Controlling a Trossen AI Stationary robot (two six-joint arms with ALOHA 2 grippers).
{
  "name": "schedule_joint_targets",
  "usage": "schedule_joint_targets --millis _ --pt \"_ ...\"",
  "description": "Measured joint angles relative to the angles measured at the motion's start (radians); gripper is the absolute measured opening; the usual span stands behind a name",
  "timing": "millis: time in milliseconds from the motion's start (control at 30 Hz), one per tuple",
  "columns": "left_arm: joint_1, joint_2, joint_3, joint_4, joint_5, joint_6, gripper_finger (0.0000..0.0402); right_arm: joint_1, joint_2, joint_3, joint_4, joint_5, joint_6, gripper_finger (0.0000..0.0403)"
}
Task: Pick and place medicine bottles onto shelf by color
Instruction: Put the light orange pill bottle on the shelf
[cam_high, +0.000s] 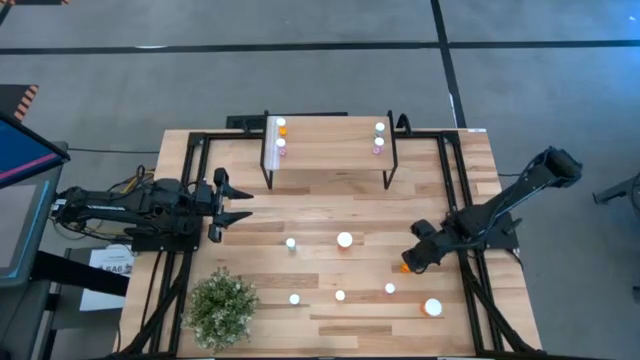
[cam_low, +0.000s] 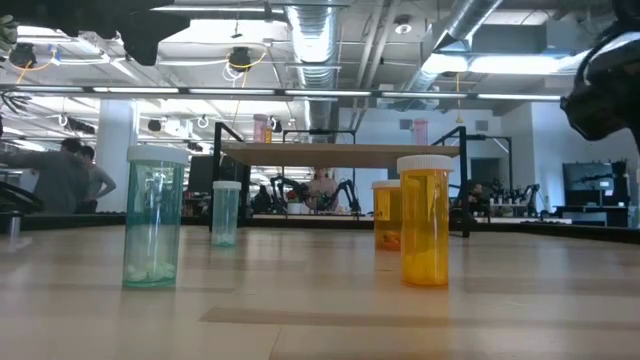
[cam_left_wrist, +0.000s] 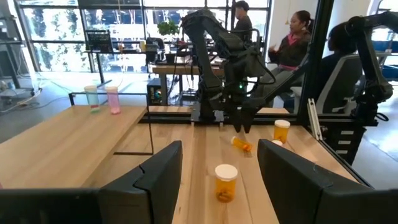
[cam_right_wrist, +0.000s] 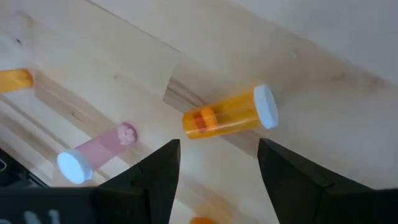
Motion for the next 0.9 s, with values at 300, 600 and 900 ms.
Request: schedule_joint_targets --millis 300,600,900 --pt "0.0 0.0 0.0 0.0 0.0 -0.003 0.0199 0.022 0.0 -0.088 0.149 0.0 0.115 0.0239" --pt "0.0 0.0 0.0 0.0 0.0 -0.003 0.0199 -0.066 0.0 -0.154 0.209 0.0 0.103 0.0239" --pt "0.0 0.0 0.0 0.0 0.0 -0.008 0.0199 -0.19 0.0 -0.17 0.207 -0.071 -0.045 0.0239"
